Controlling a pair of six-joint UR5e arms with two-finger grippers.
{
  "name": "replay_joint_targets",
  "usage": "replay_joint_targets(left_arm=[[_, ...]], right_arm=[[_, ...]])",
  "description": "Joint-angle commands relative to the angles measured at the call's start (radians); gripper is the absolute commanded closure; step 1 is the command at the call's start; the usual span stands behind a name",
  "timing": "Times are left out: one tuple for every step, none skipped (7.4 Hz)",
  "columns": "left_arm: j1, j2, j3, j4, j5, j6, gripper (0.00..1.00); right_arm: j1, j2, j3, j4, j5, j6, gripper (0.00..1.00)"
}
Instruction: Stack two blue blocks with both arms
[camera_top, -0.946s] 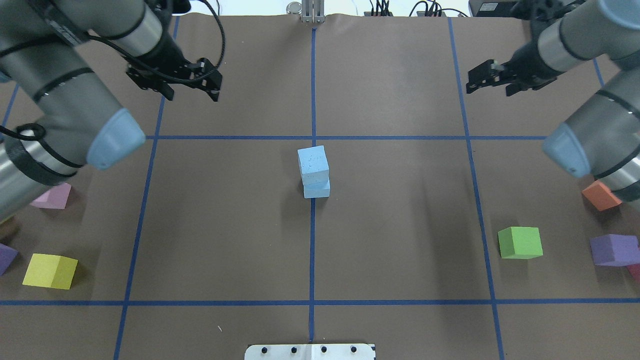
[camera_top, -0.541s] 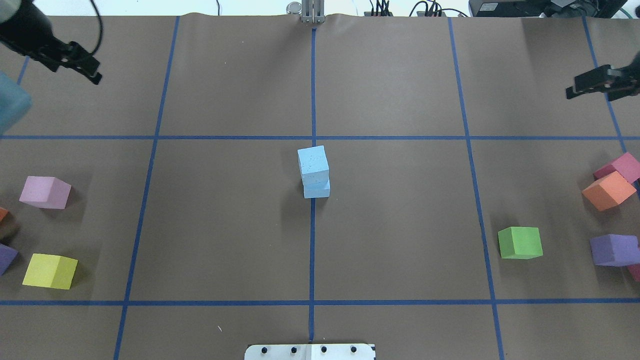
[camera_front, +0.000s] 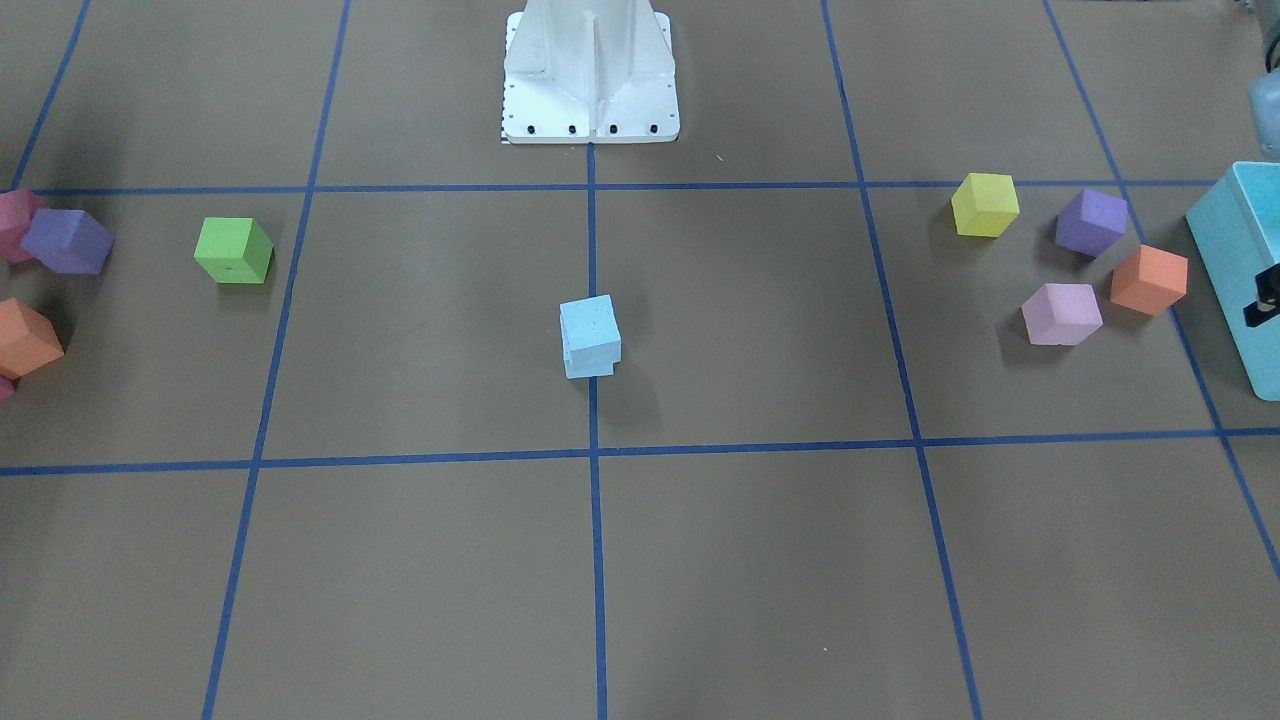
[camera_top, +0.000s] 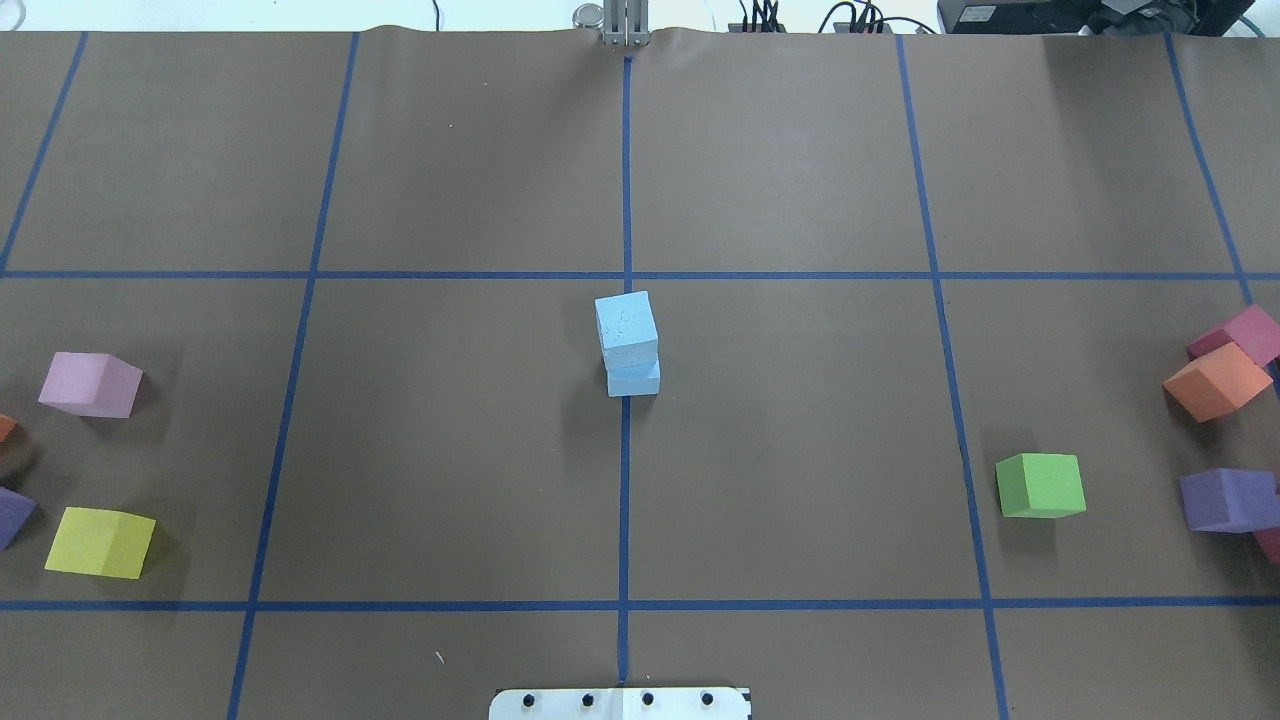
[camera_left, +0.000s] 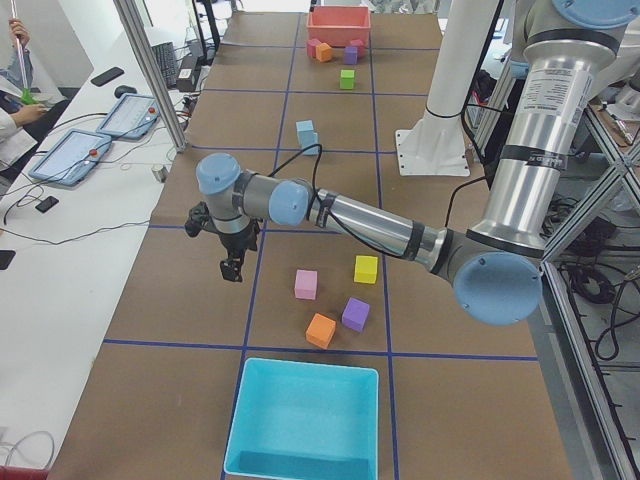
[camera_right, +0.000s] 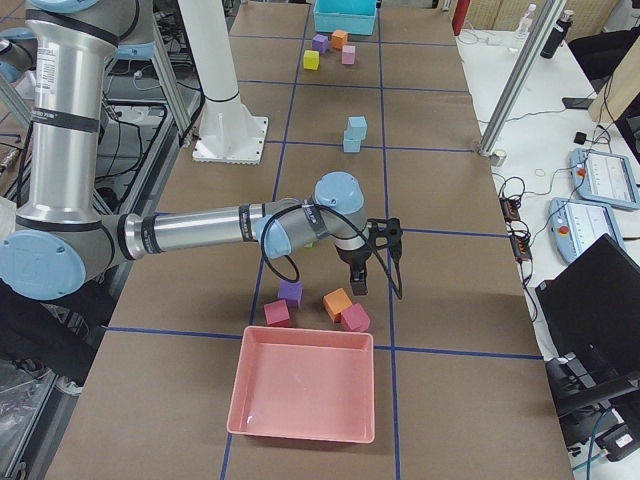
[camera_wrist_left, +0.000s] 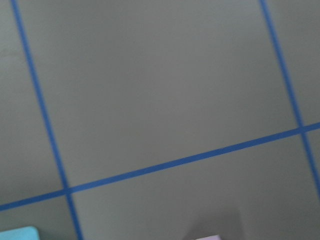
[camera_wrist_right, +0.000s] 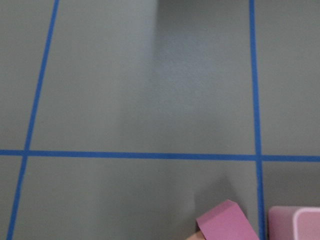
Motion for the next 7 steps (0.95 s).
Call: replay_joint_targets(left_arm=[[-0.07,0.1,0.027,0.001,-0.004,0.08,0.01],[-0.079,0.107,0.026,0.004,-0.004,0.077,0.01],[-0.081,0.145,0.026,0.001,-0.006,0.082,0.01],[-0.086,0.159,0.02,-0.001,-0.006,0.082,0.01],[-0.086,0.168,0.02,-0.002,-0.006,0.082,0.01],[-0.086,0.176,0.017,-0.004,-0.008,0.08,0.01],[-0.086,0.176,0.018,-0.004,-0.017,0.08,0.01]], right_arm=[[0.042,-0.042,0.002,-0.036,0.001,-0.075,0.0],[0.042,-0.036,0.002,-0.065,0.001,-0.075,0.0],[0.046,-0.033,0.012,-0.085,0.001,-0.075,0.0],[0.046,-0.033,0.015,-0.085,0.001,-0.075,0.0],[0.046,-0.035,0.015,-0.085,0.001,-0.075,0.0],[0.045,-0.033,0.015,-0.085,0.003,-0.075,0.0],[0.043,-0.033,0.015,-0.085,0.001,-0.075,0.0]])
